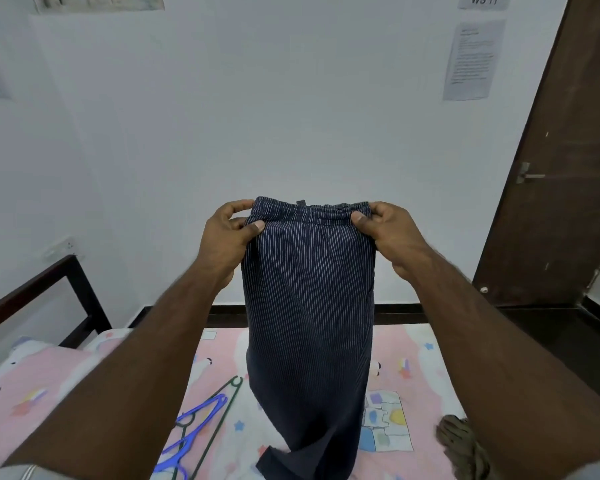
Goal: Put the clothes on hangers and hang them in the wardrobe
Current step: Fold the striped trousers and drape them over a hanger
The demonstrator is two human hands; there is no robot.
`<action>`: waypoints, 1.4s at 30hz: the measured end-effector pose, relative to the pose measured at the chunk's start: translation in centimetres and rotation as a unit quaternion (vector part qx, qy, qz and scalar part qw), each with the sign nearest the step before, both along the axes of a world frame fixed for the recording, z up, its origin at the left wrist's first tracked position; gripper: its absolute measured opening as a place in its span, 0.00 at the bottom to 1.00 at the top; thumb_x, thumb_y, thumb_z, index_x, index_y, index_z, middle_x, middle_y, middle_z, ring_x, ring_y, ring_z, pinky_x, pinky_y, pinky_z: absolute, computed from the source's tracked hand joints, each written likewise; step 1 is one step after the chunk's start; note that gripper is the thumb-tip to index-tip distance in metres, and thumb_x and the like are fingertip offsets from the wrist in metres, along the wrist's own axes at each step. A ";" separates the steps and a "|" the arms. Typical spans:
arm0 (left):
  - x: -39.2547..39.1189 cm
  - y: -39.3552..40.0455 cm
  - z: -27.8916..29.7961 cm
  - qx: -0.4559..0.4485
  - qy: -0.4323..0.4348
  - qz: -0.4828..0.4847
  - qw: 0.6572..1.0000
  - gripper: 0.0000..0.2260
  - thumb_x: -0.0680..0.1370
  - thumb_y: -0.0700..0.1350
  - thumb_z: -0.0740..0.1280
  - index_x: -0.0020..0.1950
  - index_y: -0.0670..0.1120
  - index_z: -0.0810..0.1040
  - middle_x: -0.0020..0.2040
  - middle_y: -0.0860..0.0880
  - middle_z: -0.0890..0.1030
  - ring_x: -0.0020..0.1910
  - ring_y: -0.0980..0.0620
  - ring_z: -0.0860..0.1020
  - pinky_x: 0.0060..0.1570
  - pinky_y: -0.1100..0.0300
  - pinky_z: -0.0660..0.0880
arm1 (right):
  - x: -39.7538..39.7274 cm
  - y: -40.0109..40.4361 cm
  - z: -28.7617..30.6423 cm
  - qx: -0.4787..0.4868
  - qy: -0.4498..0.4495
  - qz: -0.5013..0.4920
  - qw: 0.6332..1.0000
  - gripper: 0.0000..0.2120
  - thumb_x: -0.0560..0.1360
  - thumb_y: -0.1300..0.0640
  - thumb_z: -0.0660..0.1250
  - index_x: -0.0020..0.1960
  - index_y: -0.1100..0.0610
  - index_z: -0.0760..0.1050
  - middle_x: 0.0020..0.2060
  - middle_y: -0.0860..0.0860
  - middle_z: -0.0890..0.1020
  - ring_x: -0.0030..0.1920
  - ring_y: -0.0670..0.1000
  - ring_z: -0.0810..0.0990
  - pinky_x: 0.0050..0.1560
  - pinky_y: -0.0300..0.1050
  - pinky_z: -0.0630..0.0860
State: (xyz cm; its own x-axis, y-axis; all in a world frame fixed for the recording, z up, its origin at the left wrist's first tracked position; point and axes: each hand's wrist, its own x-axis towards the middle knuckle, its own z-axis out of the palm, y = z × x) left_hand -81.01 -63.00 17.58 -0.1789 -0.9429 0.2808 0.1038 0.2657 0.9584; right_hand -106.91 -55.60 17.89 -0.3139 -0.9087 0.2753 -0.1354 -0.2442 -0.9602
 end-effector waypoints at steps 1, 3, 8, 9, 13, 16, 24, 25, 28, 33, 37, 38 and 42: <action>-0.2 -0.2 0.2 -0.008 -0.010 0.006 1.000 0.17 0.78 0.34 0.70 0.66 0.44 0.76 0.48 0.43 0.86 0.49 0.45 0.85 0.56 0.48 0.81 | -0.1 -0.3 0.1 0.004 0.024 -0.007 1.000 0.07 0.80 0.59 0.69 0.56 0.59 0.79 0.49 0.55 0.86 0.53 0.55 0.85 0.50 0.44 0.81; -0.6 -0.6 1.4 -0.033 -0.014 0.020 0.999 0.16 0.77 0.33 0.70 0.64 0.43 0.77 0.48 0.43 0.86 0.48 0.45 0.85 0.56 0.46 0.81 | -0.1 -1.0 1.2 -0.030 0.048 -0.036 0.998 0.03 0.80 0.59 0.69 0.53 0.56 0.78 0.48 0.54 0.86 0.52 0.54 0.85 0.46 0.43 0.80; -1.9 -1.9 6.3 -0.113 0.057 0.057 0.990 0.14 0.77 0.32 0.70 0.59 0.46 0.78 0.47 0.43 0.86 0.48 0.45 0.85 0.51 0.51 0.82 | 0.1 -2.6 6.2 -0.152 0.068 -0.107 0.980 0.07 0.79 0.56 0.69 0.51 0.43 0.75 0.48 0.48 0.85 0.49 0.48 0.84 0.38 0.43 0.80; -2.0 -2.1 6.6 -0.116 0.053 0.061 0.990 0.14 0.77 0.32 0.70 0.59 0.46 0.78 0.46 0.44 0.86 0.47 0.46 0.85 0.50 0.51 0.82 | 0.1 -2.8 6.3 -0.140 0.063 -0.095 0.984 0.07 0.79 0.57 0.68 0.52 0.44 0.75 0.48 0.49 0.85 0.49 0.49 0.84 0.39 0.44 0.81; -1.8 -2.0 6.9 -0.100 0.035 0.066 0.992 0.14 0.77 0.34 0.70 0.60 0.45 0.79 0.46 0.44 0.87 0.47 0.46 0.86 0.52 0.48 0.82 | -0.2 -3.0 6.8 -0.139 0.049 -0.077 0.986 0.07 0.80 0.59 0.68 0.56 0.49 0.75 0.50 0.52 0.85 0.51 0.50 0.84 0.43 0.47 0.83; -1.9 -1.8 7.9 -0.114 0.057 0.074 0.989 0.13 0.77 0.33 0.70 0.59 0.45 0.78 0.46 0.44 0.87 0.46 0.46 0.86 0.51 0.49 0.83 | 0.0 -2.8 7.2 -0.162 0.031 -0.075 0.983 0.07 0.80 0.59 0.67 0.54 0.48 0.75 0.50 0.53 0.84 0.51 0.50 0.84 0.44 0.49 0.83; -1.7 -1.0 6.5 -0.111 0.030 0.096 0.989 0.13 0.76 0.35 0.71 0.59 0.46 0.79 0.47 0.44 0.86 0.47 0.47 0.85 0.52 0.49 0.82 | 0.4 -2.1 5.2 -0.101 0.033 -0.071 0.992 0.06 0.80 0.58 0.67 0.56 0.51 0.75 0.51 0.55 0.84 0.52 0.52 0.84 0.42 0.47 0.84; -1.5 -1.1 6.0 -0.095 0.020 0.093 0.991 0.13 0.76 0.35 0.71 0.59 0.46 0.79 0.47 0.44 0.86 0.46 0.47 0.85 0.53 0.48 0.82 | 0.5 -2.1 4.5 -0.075 0.050 -0.064 0.994 0.06 0.80 0.57 0.68 0.56 0.51 0.75 0.52 0.56 0.83 0.53 0.53 0.84 0.43 0.49 0.84; -0.9 -1.0 4.0 -0.064 0.012 0.070 0.995 0.13 0.77 0.34 0.71 0.59 0.46 0.78 0.46 0.44 0.86 0.44 0.50 0.85 0.51 0.51 0.82 | 0.5 -1.6 2.6 -0.059 0.039 -0.064 0.995 0.06 0.80 0.58 0.68 0.56 0.50 0.75 0.51 0.56 0.84 0.52 0.52 0.83 0.45 0.51 0.84; 0.3 -1.1 1.0 -0.015 -0.004 0.064 0.998 0.14 0.78 0.36 0.71 0.61 0.47 0.78 0.49 0.42 0.85 0.49 0.45 0.84 0.54 0.50 0.80 | 1.5 -0.9 0.1 -0.023 0.036 -0.032 0.999 0.08 0.80 0.58 0.68 0.59 0.53 0.75 0.49 0.56 0.84 0.49 0.51 0.83 0.41 0.48 0.82; 1.1 -0.8 -1.4 -0.040 -0.203 0.140 0.968 0.27 0.75 0.46 0.73 0.73 0.52 0.71 0.67 0.47 0.74 0.64 0.48 0.74 0.65 0.51 0.73 | 3.3 -0.5 -1.7 -0.001 0.053 0.013 0.999 0.07 0.80 0.59 0.68 0.57 0.52 0.76 0.50 0.56 0.85 0.50 0.50 0.83 0.41 0.47 0.82; 0.7 -0.4 -1.7 -0.099 -0.278 0.148 0.944 0.32 0.72 0.52 0.73 0.75 0.54 0.68 0.73 0.48 0.69 0.70 0.48 0.69 0.71 0.49 0.67 | 4.0 -0.5 -2.1 0.005 0.064 0.024 0.998 0.07 0.80 0.59 0.68 0.57 0.52 0.76 0.50 0.55 0.85 0.49 0.49 0.83 0.40 0.47 0.81; -1.8 0.7 -2.3 -0.203 -0.457 -0.033 0.866 0.45 0.63 0.69 0.68 0.78 0.59 0.62 0.73 0.56 0.72 0.74 0.51 0.67 0.74 0.43 0.63 | 7.1 -0.6 -3.6 0.027 0.084 0.083 0.993 0.10 0.80 0.62 0.68 0.59 0.55 0.73 0.47 0.56 0.85 0.44 0.49 0.83 0.38 0.45 0.82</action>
State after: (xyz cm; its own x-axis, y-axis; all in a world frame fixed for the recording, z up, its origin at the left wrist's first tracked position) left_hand -82.81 -62.27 15.31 -0.5505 -0.7791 0.2998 -0.6201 0.6221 0.4779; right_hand -99.82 -56.19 14.33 -0.1119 -0.9588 0.2611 -0.2576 -0.2258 -0.9395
